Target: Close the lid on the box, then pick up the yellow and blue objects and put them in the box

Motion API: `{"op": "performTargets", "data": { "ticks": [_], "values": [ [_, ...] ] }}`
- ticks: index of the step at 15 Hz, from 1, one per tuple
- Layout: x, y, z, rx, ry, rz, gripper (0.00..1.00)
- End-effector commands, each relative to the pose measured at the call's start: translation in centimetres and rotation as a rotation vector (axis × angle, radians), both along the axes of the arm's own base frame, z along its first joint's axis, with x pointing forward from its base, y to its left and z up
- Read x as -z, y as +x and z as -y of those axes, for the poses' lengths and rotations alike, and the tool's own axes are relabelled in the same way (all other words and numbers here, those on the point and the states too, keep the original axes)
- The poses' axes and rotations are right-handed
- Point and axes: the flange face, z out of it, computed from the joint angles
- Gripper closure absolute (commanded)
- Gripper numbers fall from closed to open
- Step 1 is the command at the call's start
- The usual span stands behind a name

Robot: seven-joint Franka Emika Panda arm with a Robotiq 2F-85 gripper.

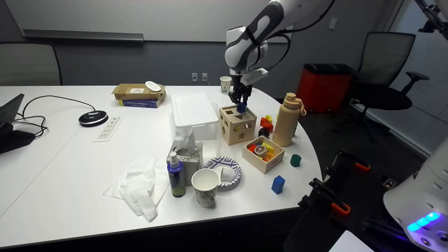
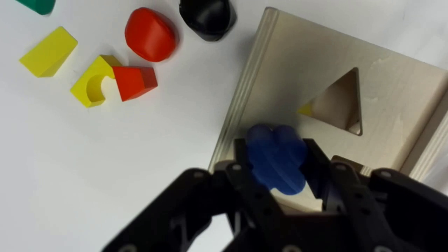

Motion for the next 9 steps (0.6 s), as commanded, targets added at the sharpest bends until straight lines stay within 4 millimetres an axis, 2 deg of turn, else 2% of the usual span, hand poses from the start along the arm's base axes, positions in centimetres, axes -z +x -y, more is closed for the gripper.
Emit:
{"op": "performTargets", "data": {
  "ticks": [1, 6, 9],
  "values": [
    [0.66, -0.49, 1.08, 0.078, 0.031, 0.007, 0.83],
    [0.50, -0.51, 1.71, 0.137, 0.045, 0.020, 0.83],
    [0.54, -0.53, 1.25, 0.170, 0.040, 0.030, 0.83]
  ]
}}
